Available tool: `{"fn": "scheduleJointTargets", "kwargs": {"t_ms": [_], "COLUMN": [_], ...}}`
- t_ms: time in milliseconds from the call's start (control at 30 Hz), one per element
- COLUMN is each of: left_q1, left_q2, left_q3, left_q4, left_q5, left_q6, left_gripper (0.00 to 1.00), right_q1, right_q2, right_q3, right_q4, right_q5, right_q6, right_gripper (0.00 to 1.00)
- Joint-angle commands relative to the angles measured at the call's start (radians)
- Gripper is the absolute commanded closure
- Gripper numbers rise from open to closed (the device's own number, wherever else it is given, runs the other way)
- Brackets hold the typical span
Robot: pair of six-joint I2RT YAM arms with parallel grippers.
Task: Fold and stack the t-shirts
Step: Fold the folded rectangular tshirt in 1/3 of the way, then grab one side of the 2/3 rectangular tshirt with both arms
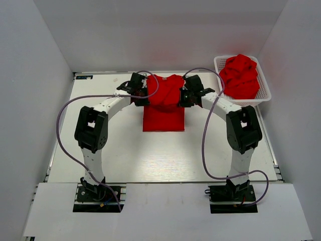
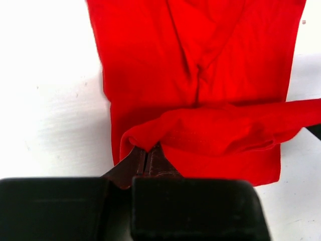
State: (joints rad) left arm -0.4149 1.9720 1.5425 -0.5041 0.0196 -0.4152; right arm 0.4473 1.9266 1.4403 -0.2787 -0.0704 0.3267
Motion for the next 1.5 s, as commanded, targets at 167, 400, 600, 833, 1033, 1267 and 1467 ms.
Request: {"fn": "scheduleJointTargets", "kwargs": {"t_ms": [167,400,600,833,1033,1267,1467], "left_q1": [0.034,0.054,0.076,0.151,0.162,0.126,0.077], "left_q2": [0.065,0.111,0.145,0.212,0.075,-0.166,-0.262], "left_q3": [0.099,0.120,0.154,0.430,0.319,-0.145,-0.375], "left_q4": [0.055,0.076,0.097,-0.005,0.019,0.128,0.137], "left_q5": [0.075,0.106,0.106,0.030,0.028,0.153,0.166], "left_q6": [0.035,0.035,0.012,-0.025,0.004,0.027,0.027], "left_gripper": [1.00,1.00,0.71,0.00,0.00,0.00,0.00], "right_q1": [-0.029,-0.055,-0.077,-0.136,-0.144,-0.127,-0.102], "right_q2": [0.063,0.142,0.221,0.256,0.131,-0.109,-0.201], "right_q3": [0.100,0.157,0.250,0.443,0.289,-0.073,-0.319], "right_q4": [0.032,0.029,0.068,0.059,0.053,0.104,0.134], "right_q5": [-0.014,-0.032,-0.059,-0.078,-0.154,-0.244,-0.290], "right_q6": [-0.005,0.002,0.006,0.021,-0.025,0.002,0.009], "right_gripper": [1.00,1.00,0.95,0.10,0.10,0.10,0.10]}}
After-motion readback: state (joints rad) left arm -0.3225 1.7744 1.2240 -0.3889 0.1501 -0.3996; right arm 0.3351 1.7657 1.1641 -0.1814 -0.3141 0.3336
